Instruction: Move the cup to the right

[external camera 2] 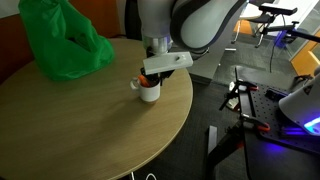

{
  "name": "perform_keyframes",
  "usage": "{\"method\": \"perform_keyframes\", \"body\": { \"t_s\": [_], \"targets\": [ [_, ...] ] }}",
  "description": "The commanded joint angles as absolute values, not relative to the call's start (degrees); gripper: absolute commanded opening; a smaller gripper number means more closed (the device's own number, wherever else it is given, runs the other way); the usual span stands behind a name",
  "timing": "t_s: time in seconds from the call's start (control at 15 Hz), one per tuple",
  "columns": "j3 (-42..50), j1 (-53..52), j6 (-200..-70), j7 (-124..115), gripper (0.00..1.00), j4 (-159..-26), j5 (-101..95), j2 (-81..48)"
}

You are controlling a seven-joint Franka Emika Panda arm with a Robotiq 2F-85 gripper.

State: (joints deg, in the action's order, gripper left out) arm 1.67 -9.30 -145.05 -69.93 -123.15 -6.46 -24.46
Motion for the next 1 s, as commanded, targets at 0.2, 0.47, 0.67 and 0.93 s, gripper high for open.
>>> {"method": "perform_keyframes", "body": {
  "t_s": [0.2, 0.47, 0.67, 0.93],
  "targets": [
    [2.29, -9.15, -148.44, -66.68, 0.03, -125.41, -3.72, -21.47],
    [4.16, -8.88, -151.25, -65.92, 0.03, -126.26, -3.1, -18.45],
    [6.45, -8.4, -151.63, -67.07, 0.03, -127.17, -3.95, -16.03],
    [8.46, -6.82, -151.77, -68.28, 0.03, -130.4, -4.33, -13.09]
  ]
}}
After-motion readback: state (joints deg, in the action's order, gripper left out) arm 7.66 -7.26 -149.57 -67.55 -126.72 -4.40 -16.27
